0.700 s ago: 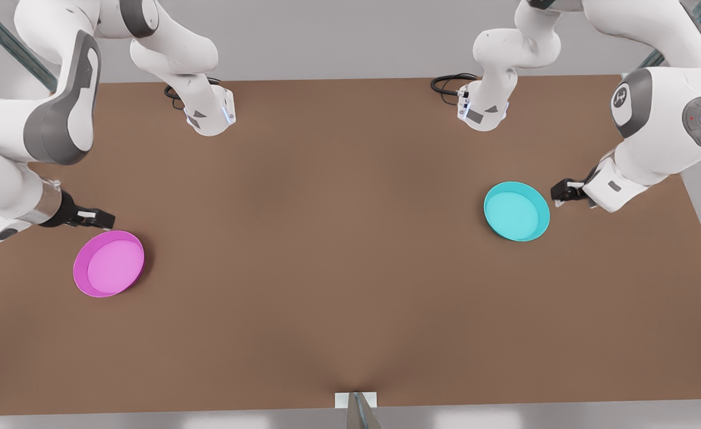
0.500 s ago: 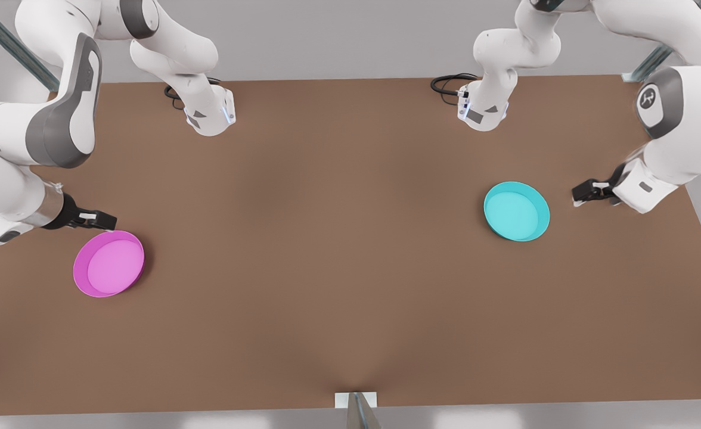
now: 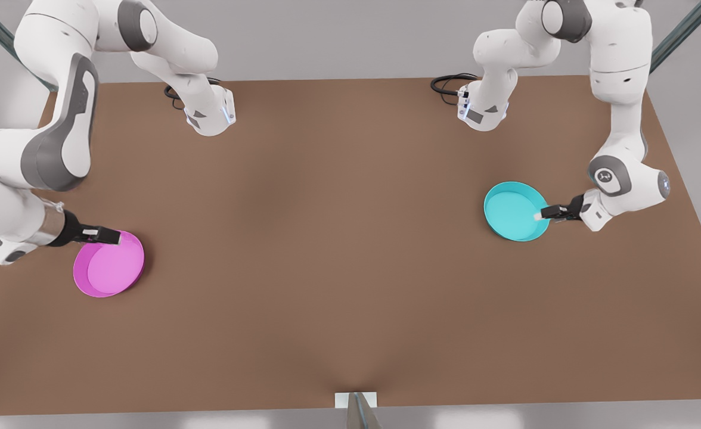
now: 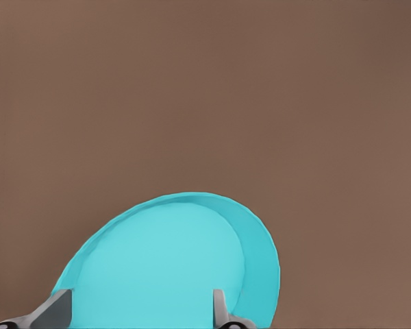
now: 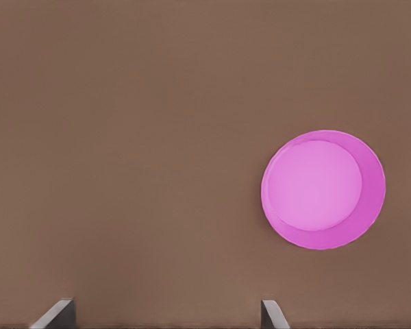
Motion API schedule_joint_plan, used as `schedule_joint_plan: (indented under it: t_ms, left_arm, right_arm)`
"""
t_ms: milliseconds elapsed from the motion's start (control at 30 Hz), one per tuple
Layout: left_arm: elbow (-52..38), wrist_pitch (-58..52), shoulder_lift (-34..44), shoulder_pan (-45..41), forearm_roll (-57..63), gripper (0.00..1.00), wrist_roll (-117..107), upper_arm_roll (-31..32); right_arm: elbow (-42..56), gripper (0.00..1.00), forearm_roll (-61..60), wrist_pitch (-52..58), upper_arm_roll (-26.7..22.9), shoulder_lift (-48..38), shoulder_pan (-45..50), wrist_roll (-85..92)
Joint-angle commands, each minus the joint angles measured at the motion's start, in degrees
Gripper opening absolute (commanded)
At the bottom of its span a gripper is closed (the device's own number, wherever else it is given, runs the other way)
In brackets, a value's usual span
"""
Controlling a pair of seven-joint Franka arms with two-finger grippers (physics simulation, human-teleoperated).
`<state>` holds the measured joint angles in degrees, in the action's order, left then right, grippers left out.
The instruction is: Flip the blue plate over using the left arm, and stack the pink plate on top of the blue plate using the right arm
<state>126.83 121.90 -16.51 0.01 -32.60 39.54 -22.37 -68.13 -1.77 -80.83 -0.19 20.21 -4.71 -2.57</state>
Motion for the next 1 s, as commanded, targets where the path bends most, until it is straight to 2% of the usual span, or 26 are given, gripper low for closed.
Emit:
schedule_joint_plan:
  t_ms: [0,133,200,233,300,367,400,467,733,967]
  left_arm:
    - [0.09,0.0,-0.36,-0.1,-3.26,1.0,1.58,-0.39]
    - [4.04,0.09,-2.04,0.08,-10.55,1.0,7.83,-5.75]
    - [4.48,0.0,-3.71,0.96,-13.37,0.99,10.56,-6.37]
    - [4.57,-0.35,-4.67,1.05,-15.47,0.95,11.53,-6.54]
    - [5.1,-0.44,-4.76,1.05,-16.8,0.77,11.26,-6.54]
    - [5.1,-0.79,-5.29,1.05,-16.88,0.68,11.18,-6.54]
    - [5.01,-0.79,-5.81,1.05,-17.23,0.59,11.17,-6.54]
    - [5.01,-0.79,-6.43,1.05,-17.41,0.52,11.18,-6.54]
    - [5.01,1.41,-6.78,0.87,-16.18,0.44,17.59,-6.54]
    - [5.01,3.08,-6.78,0.26,-12.58,0.43,17.68,-5.75]
  right_arm:
    - [2.63,1.0,0.71,1.8,-0.85,-0.08,-0.65,-0.33]
    - [3.45,1.0,1.94,-0.55,-1.74,2.03,-3.02,-0.6]
    - [3.09,1.0,1.68,-0.64,-1.57,2.38,-2.76,-0.69]
    - [2.92,1.0,1.59,-0.56,-1.48,2.47,-2.85,-0.51]
    - [2.65,1.0,1.5,-1.0,-1.48,3.7,-3.02,-0.25]
    - [2.83,1.0,1.94,-1.17,-1.74,3.78,-3.29,0.19]
    - [2.74,1.0,2.03,-5.21,-1.74,4.66,-3.11,-0.42]
    - [2.83,1.0,4.14,-6.88,-2.09,5.81,-6.01,0.45]
    - [2.74,1.0,4.32,-7.32,-1.65,6.25,-7.68,0.72]
    - [2.65,1.0,4.32,-7.32,-1.65,6.33,-7.68,0.72]
